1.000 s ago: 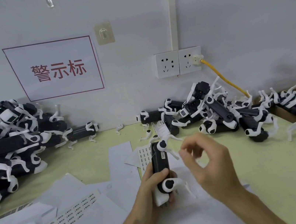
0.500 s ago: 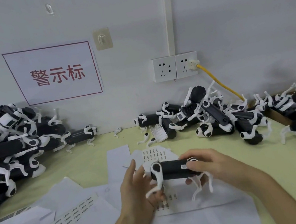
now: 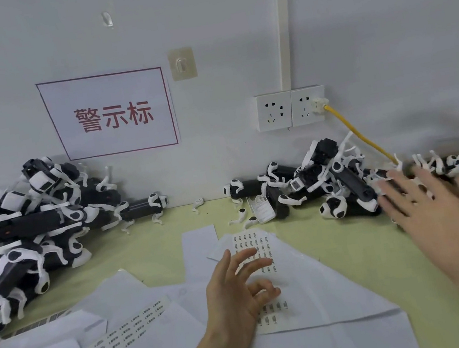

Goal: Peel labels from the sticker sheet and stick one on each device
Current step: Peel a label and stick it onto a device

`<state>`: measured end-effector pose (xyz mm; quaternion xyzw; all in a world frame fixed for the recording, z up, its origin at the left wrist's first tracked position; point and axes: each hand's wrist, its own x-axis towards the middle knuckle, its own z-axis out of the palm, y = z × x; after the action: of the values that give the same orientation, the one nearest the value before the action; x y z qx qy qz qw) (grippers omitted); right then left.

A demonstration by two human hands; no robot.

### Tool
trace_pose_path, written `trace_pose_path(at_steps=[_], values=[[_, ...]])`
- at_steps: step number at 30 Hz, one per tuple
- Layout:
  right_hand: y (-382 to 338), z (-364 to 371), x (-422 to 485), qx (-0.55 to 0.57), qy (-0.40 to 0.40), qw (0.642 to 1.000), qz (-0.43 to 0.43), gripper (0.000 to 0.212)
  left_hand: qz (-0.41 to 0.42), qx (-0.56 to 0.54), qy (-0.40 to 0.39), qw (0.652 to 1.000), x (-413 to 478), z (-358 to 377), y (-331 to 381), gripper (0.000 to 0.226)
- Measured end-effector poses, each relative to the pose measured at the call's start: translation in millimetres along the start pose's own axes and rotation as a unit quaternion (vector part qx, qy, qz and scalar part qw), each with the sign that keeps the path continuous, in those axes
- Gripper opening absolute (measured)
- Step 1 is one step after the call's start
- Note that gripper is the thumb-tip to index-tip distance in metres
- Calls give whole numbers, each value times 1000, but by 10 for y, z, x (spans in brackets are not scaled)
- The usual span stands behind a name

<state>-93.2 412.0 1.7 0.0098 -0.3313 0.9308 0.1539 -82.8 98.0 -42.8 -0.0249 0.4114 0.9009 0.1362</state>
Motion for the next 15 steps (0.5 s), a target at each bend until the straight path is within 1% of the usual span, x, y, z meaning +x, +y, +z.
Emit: trace_pose_path(at_steps=[1, 2, 3, 4, 5, 6, 7, 8, 9, 10, 11, 12, 13, 14, 15], values=[[129, 48, -31, -128, 14, 992, -13, 39, 1, -5, -3, 1000, 1, -3, 0, 59], [270, 110, -66, -248, 7, 969, -12, 28, 5, -13, -5, 1000, -4, -8, 0, 56], [416, 186, -117, -368, -8, 930, -9, 20, 9, -21, -9, 1000, -4, -13, 5, 54], [551, 245, -152, -485, -24, 874, 7, 15, 15, -28, -11, 999, -2, -15, 11, 52], [687, 270, -183, -587, -48, 807, 34, 13, 18, -31, -13, 999, -2, -14, 14, 51], [814, 261, -213, -684, -76, 724, 58, 17, 19, -31, -13, 999, -2, -12, 12, 50], [918, 252, -253, -771, -99, 625, 66, 25, 19, -31, -13, 999, 2, -15, 4, 49], [995, 248, -301, -828, -112, 546, 63, 27, 18, -28, -14, 999, 9, -17, -7, 48], [1044, 258, -342, -848, -112, 516, 50, 25, 17, -26, -15, 999, 15, -19, -17, 47], [1060, 267, -367, -839, -106, 532, 41, 19, 16, -21, -15, 1000, 14, -16, -20, 47], [1059, 271, -378, -813, -98, 572, 39, 15, 17, -14, -14, 1000, 16, -12, -24, 45], [1057, 277, -381, -780, -87, 619, 35, 15, 26, -8, -10, 1000, 22, -13, -37, 43], [1049, 282, -378, -751, -71, 655, 28, 17, 52, -3, 1, 999, 29, -14, -56, 37], [1039, 287, -364, -734, -56, 676, 12, 21, 103, 12, 24, 994, 43, -20, -82, 29], [1025, 297, -356, -724, -45, 688, -10, 24, 172, 48, 55, 982, 51, -33, -108, 21]])
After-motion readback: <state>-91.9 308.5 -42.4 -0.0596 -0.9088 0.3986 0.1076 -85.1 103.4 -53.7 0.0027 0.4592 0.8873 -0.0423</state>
